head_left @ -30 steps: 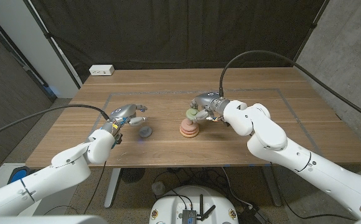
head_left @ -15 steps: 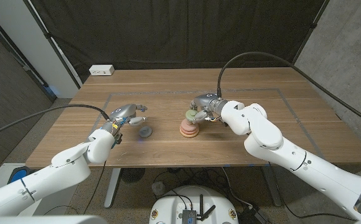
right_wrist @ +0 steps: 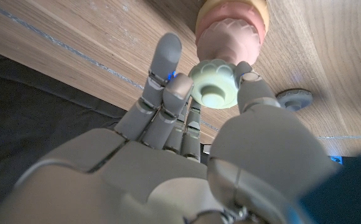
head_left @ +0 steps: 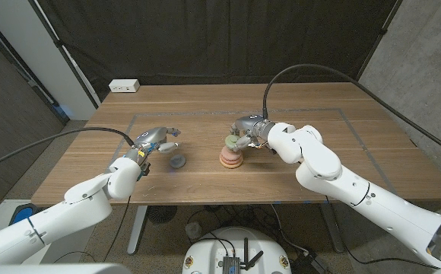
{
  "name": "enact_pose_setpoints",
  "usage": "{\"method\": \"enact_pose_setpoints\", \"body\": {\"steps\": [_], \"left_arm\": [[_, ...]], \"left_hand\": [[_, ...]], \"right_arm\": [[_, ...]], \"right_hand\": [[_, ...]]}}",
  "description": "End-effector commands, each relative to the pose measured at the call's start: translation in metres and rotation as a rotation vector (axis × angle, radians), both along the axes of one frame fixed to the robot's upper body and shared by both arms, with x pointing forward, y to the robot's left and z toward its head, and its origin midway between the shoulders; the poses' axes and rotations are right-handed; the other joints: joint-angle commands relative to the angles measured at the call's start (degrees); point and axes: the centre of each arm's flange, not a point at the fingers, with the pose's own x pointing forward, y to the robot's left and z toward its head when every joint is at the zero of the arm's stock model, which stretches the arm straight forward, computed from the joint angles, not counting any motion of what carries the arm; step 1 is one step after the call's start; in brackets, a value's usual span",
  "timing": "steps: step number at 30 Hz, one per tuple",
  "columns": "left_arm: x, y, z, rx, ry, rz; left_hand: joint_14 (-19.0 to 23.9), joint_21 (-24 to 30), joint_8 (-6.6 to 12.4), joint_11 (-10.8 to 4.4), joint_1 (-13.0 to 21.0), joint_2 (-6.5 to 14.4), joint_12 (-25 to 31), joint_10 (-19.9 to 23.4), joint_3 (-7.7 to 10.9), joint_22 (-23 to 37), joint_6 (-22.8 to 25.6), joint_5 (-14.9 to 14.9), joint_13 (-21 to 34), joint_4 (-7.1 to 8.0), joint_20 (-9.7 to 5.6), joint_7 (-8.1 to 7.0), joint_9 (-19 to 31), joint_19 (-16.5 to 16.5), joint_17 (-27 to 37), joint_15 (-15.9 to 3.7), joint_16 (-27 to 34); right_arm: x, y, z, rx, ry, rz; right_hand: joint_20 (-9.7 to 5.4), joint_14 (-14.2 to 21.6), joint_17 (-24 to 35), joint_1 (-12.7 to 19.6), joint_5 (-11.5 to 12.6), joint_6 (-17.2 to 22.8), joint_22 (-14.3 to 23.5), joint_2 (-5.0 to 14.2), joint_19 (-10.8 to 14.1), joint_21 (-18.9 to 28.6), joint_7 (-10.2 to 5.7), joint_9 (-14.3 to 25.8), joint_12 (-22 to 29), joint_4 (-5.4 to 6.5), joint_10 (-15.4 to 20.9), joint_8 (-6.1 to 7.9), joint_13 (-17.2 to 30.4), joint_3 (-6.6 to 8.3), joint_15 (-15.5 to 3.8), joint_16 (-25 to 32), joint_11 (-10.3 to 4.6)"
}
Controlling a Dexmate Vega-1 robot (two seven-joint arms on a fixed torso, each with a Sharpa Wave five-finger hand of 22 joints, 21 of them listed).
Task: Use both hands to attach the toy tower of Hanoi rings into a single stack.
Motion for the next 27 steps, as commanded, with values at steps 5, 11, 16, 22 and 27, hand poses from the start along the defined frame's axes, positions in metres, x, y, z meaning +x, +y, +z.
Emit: {"method": "enact_pose_setpoints", "body": {"steps": [5, 11, 16, 22, 27], "left_arm": [[0.0019, 0.0001, 0.0041, -0.017, 0.000, -0.017], [0.0021, 0.0014, 0.0049, -0.019, -0.002, -0.017], [0.0031, 0.0026, 0.0043, -0.021, 0.003, -0.015], [0.0041, 0.0022, 0.0043, -0.021, 0.003, -0.017], [0.0045, 0.0016, 0.0043, -0.024, 0.002, -0.021]], "left_hand": [[0.38, 0.41, -0.25, 0.07, -0.03, -0.07, 0.01, 0.29, 0.56, 0.08, 0.54, 0.28, 0.17, -0.20, -5.01, -0.02, 0.21, 0.45, 0.09, -5.34, 0.39], [0.49, 0.45, -0.25, -0.01, 0.03, -0.05, -0.04, 0.24, 0.65, 0.08, 0.57, 0.30, 0.17, -0.23, -5.01, -0.04, 0.21, 0.40, 0.22, -5.34, 0.55], [0.26, 0.53, -0.26, 0.15, 0.13, -0.01, -0.06, 0.23, 0.79, 0.08, 0.55, 0.33, 0.18, -0.27, -5.01, 0.03, 0.22, 0.38, 0.08, -5.34, 0.42], [0.27, 0.61, -0.27, 0.14, 0.16, 0.00, -0.04, 0.27, 0.87, 0.08, 0.56, 0.34, 0.22, -0.27, -5.02, 0.02, 0.23, 0.42, 0.09, -5.34, 0.48], [0.34, 0.64, -0.26, 0.14, 0.15, 0.01, -0.05, 0.28, 0.90, 0.08, 0.60, 0.33, 0.22, -0.25, -5.03, 0.02, 0.23, 0.38, 0.13, -5.34, 0.56]], "right_arm": [[0.0025, 0.0143, -0.0002, -0.042, -0.006, 0.030], [0.0067, 0.0174, -0.0011, -0.059, -0.001, 0.028], [0.0084, 0.0182, -0.0020, -0.077, 0.005, 0.020], [0.0092, 0.0152, -0.0058, -0.086, 0.020, 0.007], [0.0098, 0.0136, -0.0072, -0.085, 0.024, 0.004]], "right_hand": [[-1.40, -0.21, 0.14, 2.28, 0.30, 4.46, 0.11, 2.53, 0.47, -0.03, -4.20, 0.34, 0.17, 2.41, 6.55, 0.02, 0.23, 2.97, 0.12, 0.45, -5.83], [-1.40, -0.33, 0.06, 2.24, 0.29, 4.45, 0.11, 2.56, 0.48, -0.07, -4.14, 0.35, 0.10, 2.42, 6.57, -0.04, 0.28, 3.02, 0.12, 0.44, -5.87], [-1.40, -0.42, 0.00, 2.19, 0.28, 4.44, 0.21, 2.58, 0.57, -0.03, -4.24, 0.37, 0.04, 2.44, 6.68, -0.13, 0.35, 3.09, 0.12, 0.47, -5.86], [-1.40, -0.43, 0.03, 2.12, 0.27, 4.50, 0.21, 2.61, 0.55, -0.07, -4.24, 0.39, -0.05, 2.46, 6.71, -0.17, 0.38, 3.15, 0.12, 0.57, -5.88], [-1.40, -0.50, 0.00, 2.07, 0.27, 4.52, 0.21, 2.62, 0.54, -0.11, -4.29, 0.40, -0.11, 2.46, 6.76, -0.22, 0.44, 3.20, 0.12, 0.61, -5.88]]}}
